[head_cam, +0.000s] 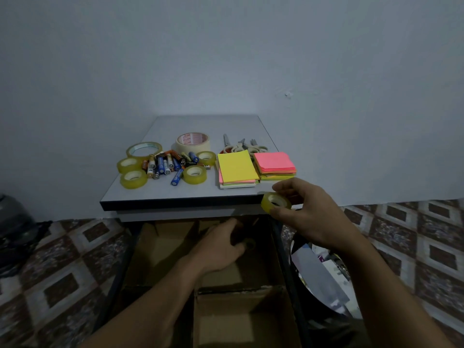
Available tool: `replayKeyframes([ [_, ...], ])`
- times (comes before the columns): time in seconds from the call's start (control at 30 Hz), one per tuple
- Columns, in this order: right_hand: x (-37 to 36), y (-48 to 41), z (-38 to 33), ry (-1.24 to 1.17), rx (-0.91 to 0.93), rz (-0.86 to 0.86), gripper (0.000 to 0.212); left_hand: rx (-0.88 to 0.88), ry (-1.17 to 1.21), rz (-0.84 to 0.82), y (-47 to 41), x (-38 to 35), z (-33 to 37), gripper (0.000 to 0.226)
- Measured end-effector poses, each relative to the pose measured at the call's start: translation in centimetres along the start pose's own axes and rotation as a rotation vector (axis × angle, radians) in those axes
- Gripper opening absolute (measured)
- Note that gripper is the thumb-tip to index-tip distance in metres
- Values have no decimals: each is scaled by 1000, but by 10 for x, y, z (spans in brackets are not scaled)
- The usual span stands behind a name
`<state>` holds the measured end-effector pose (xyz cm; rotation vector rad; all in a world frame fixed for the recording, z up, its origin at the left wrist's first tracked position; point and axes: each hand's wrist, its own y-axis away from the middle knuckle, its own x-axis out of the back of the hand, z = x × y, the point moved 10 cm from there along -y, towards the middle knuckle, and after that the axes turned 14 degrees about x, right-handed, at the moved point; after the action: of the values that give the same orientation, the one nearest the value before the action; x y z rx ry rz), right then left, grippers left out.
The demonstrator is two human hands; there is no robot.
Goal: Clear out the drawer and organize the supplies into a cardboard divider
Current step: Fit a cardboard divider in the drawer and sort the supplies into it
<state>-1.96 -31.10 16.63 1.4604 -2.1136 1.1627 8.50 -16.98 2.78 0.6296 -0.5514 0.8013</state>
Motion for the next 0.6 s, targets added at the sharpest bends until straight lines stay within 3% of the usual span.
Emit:
replayKeyframes([
  [0.17, -23, 7, -2, -56, -8, -62, 42, -44, 150, 138, 38, 62, -18, 38],
  [0.47, -110, 11, 8, -105, -75, -263, 33, -38, 112, 367, 66, 124, -83, 29],
  [0.6, -151, 3, 23, -74, -101, -315, 29, -14, 58, 380, 66, 121, -105, 33],
])
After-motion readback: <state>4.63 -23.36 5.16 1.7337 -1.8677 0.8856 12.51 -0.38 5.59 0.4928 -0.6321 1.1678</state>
